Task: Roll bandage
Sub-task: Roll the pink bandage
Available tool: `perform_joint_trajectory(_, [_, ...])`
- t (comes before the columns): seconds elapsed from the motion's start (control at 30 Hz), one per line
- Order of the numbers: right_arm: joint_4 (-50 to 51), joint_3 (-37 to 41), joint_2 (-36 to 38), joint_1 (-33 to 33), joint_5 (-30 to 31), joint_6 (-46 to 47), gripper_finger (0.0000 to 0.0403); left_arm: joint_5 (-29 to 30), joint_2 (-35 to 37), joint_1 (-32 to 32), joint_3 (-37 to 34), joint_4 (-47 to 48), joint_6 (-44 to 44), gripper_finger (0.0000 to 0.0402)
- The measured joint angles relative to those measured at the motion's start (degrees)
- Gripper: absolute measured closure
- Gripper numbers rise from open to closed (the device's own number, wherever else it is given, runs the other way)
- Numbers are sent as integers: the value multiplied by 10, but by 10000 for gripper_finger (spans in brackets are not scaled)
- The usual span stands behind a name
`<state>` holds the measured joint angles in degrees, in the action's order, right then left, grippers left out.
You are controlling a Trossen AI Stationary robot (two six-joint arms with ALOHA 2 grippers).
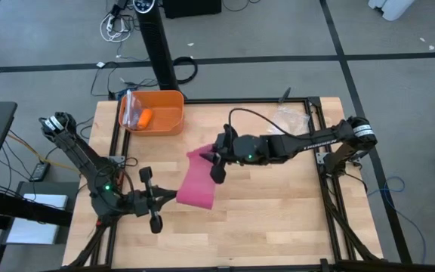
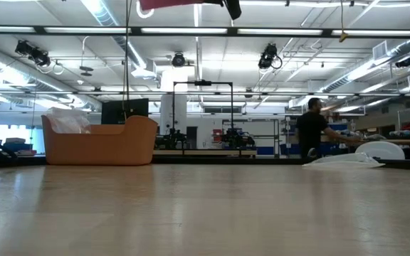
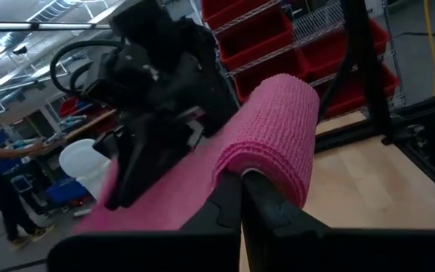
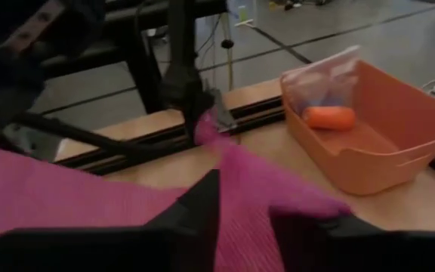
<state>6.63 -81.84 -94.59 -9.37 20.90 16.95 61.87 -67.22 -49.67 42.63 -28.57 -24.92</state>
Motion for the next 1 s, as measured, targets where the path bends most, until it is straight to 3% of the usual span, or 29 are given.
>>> perform_joint_trajectory(0.2, [5, 0, 0, -19, -1, -16, 195, 0, 0, 0, 0, -5, 23, 401])
perform_joint_trajectory(0.4, [6, 0, 6, -30, -1, -40, 139, 0, 0, 0, 0, -9, 39, 401])
perform_joint_trajectory(0.57, [59, 0, 41, -44, -1, -117, 117, 11, 0, -1, 0, -14, 40, 401])
perform_joint_trajectory(0.67, [120, 3, 84, -45, -1, -114, 116, 22, 0, -7, 0, -10, 48, 401])
perform_joint_trajectory(0.8, [128, 89, 124, -45, 3, -73, 119, 43, 1, -7, -5, 0, 69, 401])
perform_joint_trajectory(0.9, [36, 213, 136, -58, -6, -38, 122, 46, 1, -6, -6, 7, 75, 401])
perform_joint_trajectory(1.0, [-196, 334, 132, -78, -34, -23, 125, 30, 1, 6, -6, 7, 76, 401])
